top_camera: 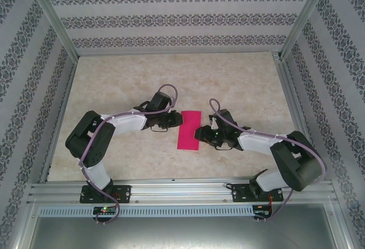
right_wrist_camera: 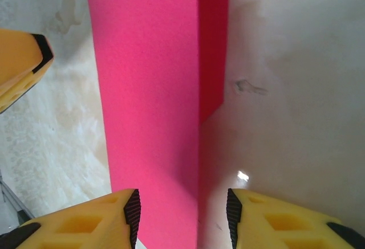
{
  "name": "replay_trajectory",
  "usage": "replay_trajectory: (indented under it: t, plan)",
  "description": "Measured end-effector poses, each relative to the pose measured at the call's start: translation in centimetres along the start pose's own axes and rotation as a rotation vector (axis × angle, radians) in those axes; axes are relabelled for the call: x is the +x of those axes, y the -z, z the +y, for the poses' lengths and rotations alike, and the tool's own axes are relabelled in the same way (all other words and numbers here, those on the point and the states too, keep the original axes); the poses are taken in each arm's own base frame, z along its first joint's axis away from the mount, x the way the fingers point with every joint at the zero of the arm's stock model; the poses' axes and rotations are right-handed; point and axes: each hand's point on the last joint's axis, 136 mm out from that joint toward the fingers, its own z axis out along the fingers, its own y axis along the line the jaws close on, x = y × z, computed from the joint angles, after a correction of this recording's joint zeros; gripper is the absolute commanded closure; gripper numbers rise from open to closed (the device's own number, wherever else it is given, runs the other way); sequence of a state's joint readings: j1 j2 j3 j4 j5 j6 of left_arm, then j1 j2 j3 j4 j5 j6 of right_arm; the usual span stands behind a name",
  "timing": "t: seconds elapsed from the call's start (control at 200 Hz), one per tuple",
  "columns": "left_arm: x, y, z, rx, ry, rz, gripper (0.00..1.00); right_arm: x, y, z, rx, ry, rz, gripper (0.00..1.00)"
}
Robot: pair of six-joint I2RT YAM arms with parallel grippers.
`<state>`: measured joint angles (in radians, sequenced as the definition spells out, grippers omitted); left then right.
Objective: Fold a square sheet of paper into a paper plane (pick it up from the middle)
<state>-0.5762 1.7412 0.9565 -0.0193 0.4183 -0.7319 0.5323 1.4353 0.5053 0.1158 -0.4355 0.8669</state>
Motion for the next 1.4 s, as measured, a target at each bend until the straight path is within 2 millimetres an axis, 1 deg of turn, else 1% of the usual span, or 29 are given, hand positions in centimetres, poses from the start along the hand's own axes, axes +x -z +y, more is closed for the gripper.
replay_trajectory:
  t: [0.085, 0.21, 0.3, 0.365, 0.47, 0.585, 0.635, 0.679, 0.724, 0.794, 0.979, 1.159, 1.269, 1.399]
  plan:
    - [-0.2, 0.6, -0.5, 0.016, -0.024, -0.018, 0.70, -0.4, -0.5, 0.6, -0.017, 0.004, 0.008, 0.62]
    - [-0.2, 1.5, -1.1, 0.032, -0.068, -0.034, 0.64, -1.2, -0.9, 1.5, -0.041, 0.008, 0.010, 0.62]
    - [0.6, 2.1, -1.5, 0.038, -0.128, -0.037, 0.60, -1.8, -0.9, 2.0, -0.054, 0.008, 0.007, 0.62]
    - [1.5, 2.5, -2.0, 0.032, -0.199, -0.043, 0.56, -2.5, -0.9, 2.1, -0.060, 0.001, 0.002, 0.62]
    - [3.6, 2.8, -3.7, -0.003, -0.374, -0.055, 0.55, -3.3, -1.0, 1.7, -0.063, -0.021, 0.002, 0.67]
    - [7.2, 3.1, -6.2, -0.058, -0.644, -0.081, 0.51, -3.7, -1.2, 1.1, -0.066, -0.046, 0.017, 0.72]
    - [8.7, 3.1, -6.9, -0.078, -0.740, -0.089, 0.49, -3.7, -1.2, 1.1, -0.071, -0.051, 0.025, 0.74]
    - [9.8, 3.0, -7.2, -0.100, -0.820, -0.089, 0.47, -3.8, -1.3, 1.3, -0.078, -0.052, 0.032, 0.76]
    - [10.6, 3.0, -7.0, -0.131, -0.885, -0.089, 0.46, -3.8, -1.3, 1.6, -0.087, -0.050, 0.037, 0.77]
    - [11.4, 2.8, -6.5, -0.190, -0.974, -0.087, 0.45, -3.9, -1.3, 2.0, -0.101, -0.048, 0.044, 0.82]
    - [13.1, 1.5, -5.0, -0.328, -1.156, -0.064, 0.41, -3.9, -1.3, 2.4, -0.118, -0.052, 0.057, 0.83]
    - [12.6, 1.0, -3.6, -0.426, -1.234, -0.059, 0.37, -3.8, -1.3, 2.5, -0.121, -0.055, 0.061, 0.83]
    - [12.2, 0.7, -3.4, -0.459, -1.265, -0.060, 0.37, -3.8, -1.3, 2.5, -0.122, -0.055, 0.061, 0.83]
    - [12.3, -0.4, -2.9, -0.493, -1.297, -0.038, 0.37, -3.8, -1.3, 2.5, -0.120, -0.056, 0.063, 0.82]
